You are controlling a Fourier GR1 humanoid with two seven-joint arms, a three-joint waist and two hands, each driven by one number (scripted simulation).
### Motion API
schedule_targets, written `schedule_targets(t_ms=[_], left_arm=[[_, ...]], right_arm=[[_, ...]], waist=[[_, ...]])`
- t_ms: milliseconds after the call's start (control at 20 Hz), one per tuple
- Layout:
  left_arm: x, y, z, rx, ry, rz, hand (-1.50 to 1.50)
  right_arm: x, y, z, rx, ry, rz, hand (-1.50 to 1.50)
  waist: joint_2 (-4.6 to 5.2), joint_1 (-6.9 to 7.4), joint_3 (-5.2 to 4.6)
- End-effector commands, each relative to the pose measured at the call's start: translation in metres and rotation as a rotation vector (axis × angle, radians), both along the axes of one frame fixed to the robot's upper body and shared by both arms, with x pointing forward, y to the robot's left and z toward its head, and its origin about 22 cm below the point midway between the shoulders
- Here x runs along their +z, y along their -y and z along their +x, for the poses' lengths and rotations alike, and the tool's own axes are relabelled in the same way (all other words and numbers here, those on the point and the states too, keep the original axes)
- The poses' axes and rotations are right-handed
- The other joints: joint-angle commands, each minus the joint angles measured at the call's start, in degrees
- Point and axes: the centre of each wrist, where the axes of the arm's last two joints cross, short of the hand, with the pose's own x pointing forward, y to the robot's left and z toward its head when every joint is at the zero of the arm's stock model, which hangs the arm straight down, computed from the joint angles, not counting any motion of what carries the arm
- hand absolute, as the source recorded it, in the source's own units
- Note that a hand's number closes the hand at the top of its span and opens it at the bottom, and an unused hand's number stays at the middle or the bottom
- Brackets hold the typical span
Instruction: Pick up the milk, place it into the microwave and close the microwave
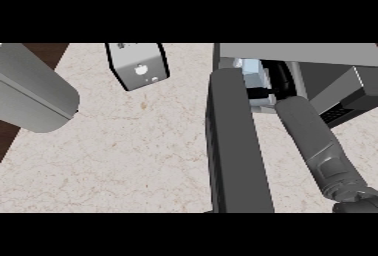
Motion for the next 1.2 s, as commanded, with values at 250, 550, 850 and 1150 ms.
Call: schedule_targets(t_ms=[250,550,850,1150], left_arm=[[-0.011,-0.009,0.013,-0.026,-0.004,0.017,-1.5],[-0.008,-0.014,0.023,-0.057,0.008,0.06,-1.5],[-0.012,-0.013,0.037,-0.105,0.005,0.073,-1.5],[-0.009,0.005,0.041,-0.152,0.005,0.052,-1.5]], right_arm=[[0.004,0.009,0.004,-0.228,0.042,0.052,-1.5],[0.012,0.016,0.008,-0.231,0.056,-0.094,-1.5],[-0.002,-0.002,0.003,-0.143,0.017,-0.028,-1.5],[-0.011,-0.006,-0.002,-0.035,-0.001,0.066,-1.5]], waist=[[1.15,1.91,0.09],[1.57,3.35,0.1],[1.54,2.77,0.15],[0.83,1.94,0.21]])
